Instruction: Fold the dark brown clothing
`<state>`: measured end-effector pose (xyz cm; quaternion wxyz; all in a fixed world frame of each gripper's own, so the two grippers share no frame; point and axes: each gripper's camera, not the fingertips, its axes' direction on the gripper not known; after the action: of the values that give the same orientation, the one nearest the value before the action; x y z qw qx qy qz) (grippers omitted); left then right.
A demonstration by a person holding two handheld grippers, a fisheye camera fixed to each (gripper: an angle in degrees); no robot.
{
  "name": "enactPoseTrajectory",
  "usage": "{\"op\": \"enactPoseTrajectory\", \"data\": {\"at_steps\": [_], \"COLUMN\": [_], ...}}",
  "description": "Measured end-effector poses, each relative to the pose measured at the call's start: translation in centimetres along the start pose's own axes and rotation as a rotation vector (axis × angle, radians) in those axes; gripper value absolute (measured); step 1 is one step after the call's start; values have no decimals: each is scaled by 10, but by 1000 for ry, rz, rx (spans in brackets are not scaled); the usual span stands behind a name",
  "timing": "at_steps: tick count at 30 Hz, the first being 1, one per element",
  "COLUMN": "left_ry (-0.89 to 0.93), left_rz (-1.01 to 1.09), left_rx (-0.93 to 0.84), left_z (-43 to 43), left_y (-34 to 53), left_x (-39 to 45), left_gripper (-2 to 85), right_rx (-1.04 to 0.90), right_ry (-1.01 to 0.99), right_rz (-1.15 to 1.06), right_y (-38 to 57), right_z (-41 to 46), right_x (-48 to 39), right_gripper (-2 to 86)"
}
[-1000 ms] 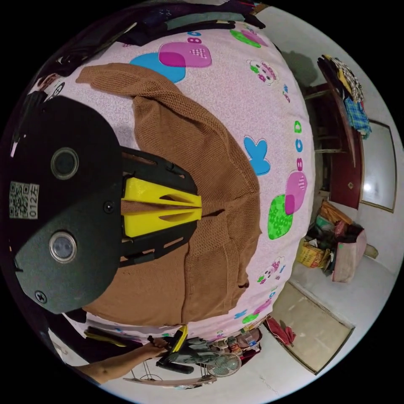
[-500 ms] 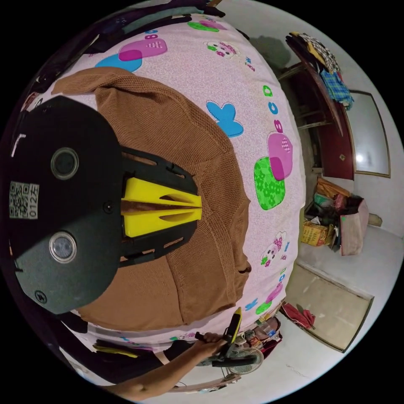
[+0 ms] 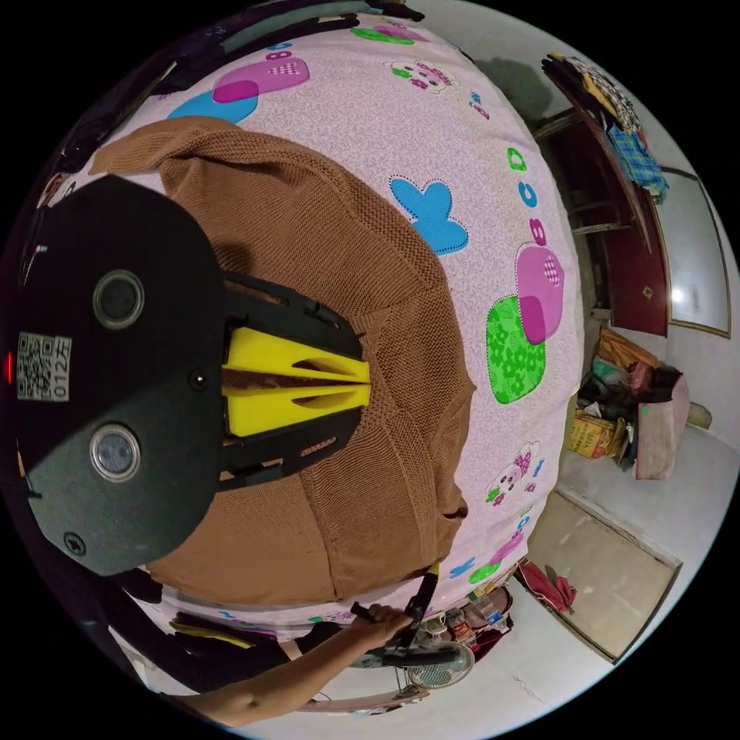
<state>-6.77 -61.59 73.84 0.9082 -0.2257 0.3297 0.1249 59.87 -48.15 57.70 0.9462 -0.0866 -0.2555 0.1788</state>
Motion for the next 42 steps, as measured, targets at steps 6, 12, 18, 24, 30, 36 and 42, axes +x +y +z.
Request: {"op": "enactPoseTrajectory", "data": {"at_steps": [6, 12, 18, 24, 30, 36, 42], "left_ry": [-9, -22, -58, -62, -72, -149, -129], "left_rz": [64, 62, 67, 5, 19, -2, -93], "left_rx": [65, -1, -14, -2, -13, -56, -67], "left_z": [-28, -18, -19, -51, -79, -76, -92], "left_y": [32, 51, 61, 87, 149, 192, 209], "left_x": [19, 32, 30, 15, -2, -15, -30], "left_gripper": [-2, -1, -2, -2, -1, -1, -1], "right_rx": [16, -71, -56, 10, -35, -36, -103], "right_ry": [-53, 90, 52, 105, 60, 118, 121], "right_rz": [-51, -176, -122, -90, -50, -95, -13], "right_y": [69, 119, 137, 163, 201, 230, 245], "right_z": [-23, -1, 13, 4, 27, 47, 54], "right_x": [-28, -53, -47, -70, -93, -103, -111], "right_gripper": [-9, -10, -10, -10, -9, -10, -9]}}
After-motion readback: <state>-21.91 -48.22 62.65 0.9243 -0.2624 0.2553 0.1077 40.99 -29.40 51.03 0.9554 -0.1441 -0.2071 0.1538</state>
